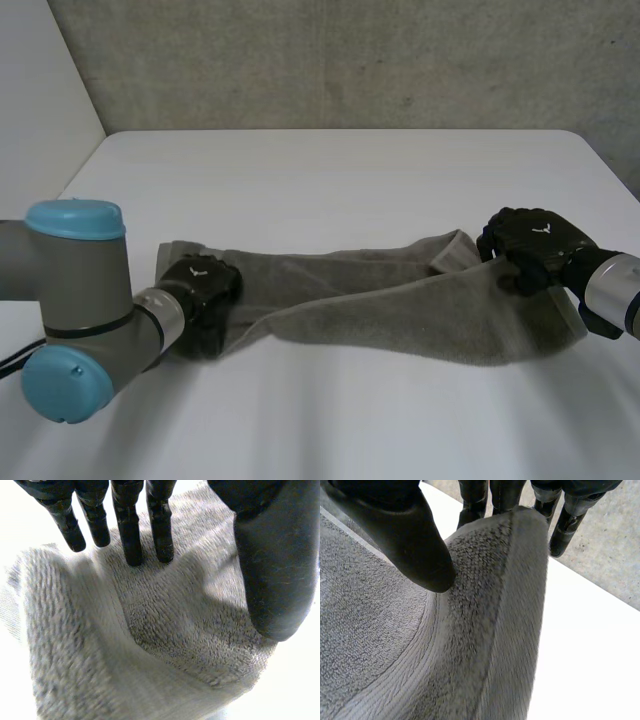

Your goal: Fold the towel.

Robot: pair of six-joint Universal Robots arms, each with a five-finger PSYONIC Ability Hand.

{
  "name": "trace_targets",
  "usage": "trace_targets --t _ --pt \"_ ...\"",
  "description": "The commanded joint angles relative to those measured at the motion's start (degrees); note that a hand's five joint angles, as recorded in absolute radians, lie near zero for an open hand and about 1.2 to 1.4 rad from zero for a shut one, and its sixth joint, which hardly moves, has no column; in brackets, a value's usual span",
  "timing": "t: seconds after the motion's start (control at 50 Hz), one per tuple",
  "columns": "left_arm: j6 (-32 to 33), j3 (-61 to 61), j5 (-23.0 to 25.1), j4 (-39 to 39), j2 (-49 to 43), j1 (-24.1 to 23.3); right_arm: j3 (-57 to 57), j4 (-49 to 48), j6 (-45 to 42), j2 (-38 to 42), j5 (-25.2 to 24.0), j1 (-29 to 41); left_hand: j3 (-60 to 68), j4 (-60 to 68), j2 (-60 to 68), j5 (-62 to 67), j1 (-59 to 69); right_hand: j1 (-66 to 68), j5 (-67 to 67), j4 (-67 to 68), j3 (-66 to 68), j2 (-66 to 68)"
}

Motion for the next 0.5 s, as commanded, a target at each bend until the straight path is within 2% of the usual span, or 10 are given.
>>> trace_targets --t 0.02,0.14,0.26,0.36,0.42,0.5 --pt "-2.24 -2.81 0.38 1.6 6.33 -0.33 0.26 -0.61 -0.65 1.16 0.42 0.06 -2.98 -3.36 -15.62 -1.6 -15.02 -0.42 -0.41 -4.37 -2.49 -1.04" --pt "-2.6 -5.37 0.47 1.6 7.93 -0.86 0.61 -0.61 -0.65 1.07 0.42 0.23 -2.98 -3.36 -15.45 -1.43 -14.85 -0.42 -0.41 -4.37 -2.49 -1.04" --pt "-3.65 -7.3 0.12 1.6 8.02 -4.11 0.79 -0.79 -0.65 1.07 0.42 0.24 -2.98 -3.36 -12.92 1.1 -12.32 -0.42 -0.41 -4.37 -2.49 -1.04" --pt "-10.05 -7.57 0.03 1.6 7.14 -5.78 1.23 -1.22 -0.56 0.89 0.33 0.15 -2.98 -3.36 -9.74 4.28 -9.14 0.25 0.26 -4.37 -2.49 -0.37" --pt "-11.65 -7.39 -0.05 1.77 7.05 -6.05 1.49 -1.58 -0.56 0.89 0.33 0.41 -2.98 -3.36 -9.56 4.46 -8.96 0.08 0.1 -4.37 -2.49 -0.53" --pt "-13.67 -5.99 -0.4 2.04 4.34 -6.75 1.84 -1.93 -0.73 0.98 0.15 0.85 -2.98 -3.36 -9.56 4.46 -8.96 -7.11 -7.1 -4.37 -2.49 -7.73"
